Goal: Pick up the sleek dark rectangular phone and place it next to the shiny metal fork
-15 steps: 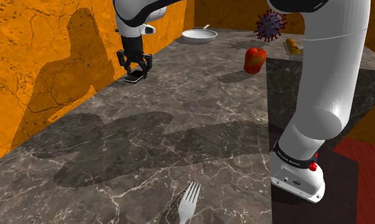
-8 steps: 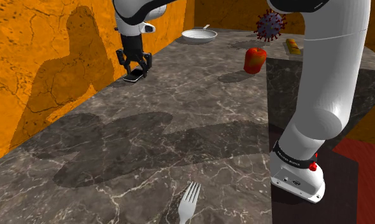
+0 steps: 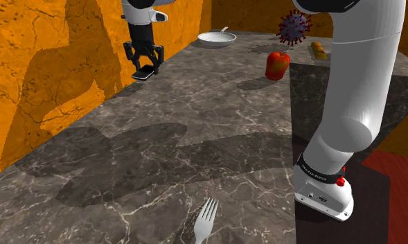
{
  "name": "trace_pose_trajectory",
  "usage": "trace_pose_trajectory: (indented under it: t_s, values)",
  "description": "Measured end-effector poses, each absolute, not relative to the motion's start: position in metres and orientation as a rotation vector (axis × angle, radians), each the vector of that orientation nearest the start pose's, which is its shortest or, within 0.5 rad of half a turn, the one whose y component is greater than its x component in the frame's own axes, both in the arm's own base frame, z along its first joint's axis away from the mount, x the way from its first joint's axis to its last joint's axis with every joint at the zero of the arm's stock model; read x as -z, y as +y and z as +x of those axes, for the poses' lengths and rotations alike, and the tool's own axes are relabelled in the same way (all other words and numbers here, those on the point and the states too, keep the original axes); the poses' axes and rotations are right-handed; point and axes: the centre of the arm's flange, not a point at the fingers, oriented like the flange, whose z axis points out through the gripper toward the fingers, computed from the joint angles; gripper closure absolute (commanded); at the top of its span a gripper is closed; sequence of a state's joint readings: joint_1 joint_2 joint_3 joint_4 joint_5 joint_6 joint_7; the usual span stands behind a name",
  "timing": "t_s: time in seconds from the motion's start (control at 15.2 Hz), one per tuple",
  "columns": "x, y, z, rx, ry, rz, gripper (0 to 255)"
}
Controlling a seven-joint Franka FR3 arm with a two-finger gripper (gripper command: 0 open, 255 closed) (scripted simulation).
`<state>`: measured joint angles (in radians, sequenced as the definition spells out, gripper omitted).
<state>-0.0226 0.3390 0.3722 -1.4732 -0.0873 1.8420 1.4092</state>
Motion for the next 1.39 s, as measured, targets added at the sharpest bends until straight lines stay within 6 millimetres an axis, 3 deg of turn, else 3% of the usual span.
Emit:
trace_pose_trajectory:
  t_s: [0.66,0.86,1.39]
  values:
    - [-0.55,0.192,0.631,0.009,1.558,-2.655,255]
    - [-0.556,0.201,0.602,0.008,1.555,-2.656,255]
    - [-0.55,0.231,0.498,0.009,1.556,-2.656,255]
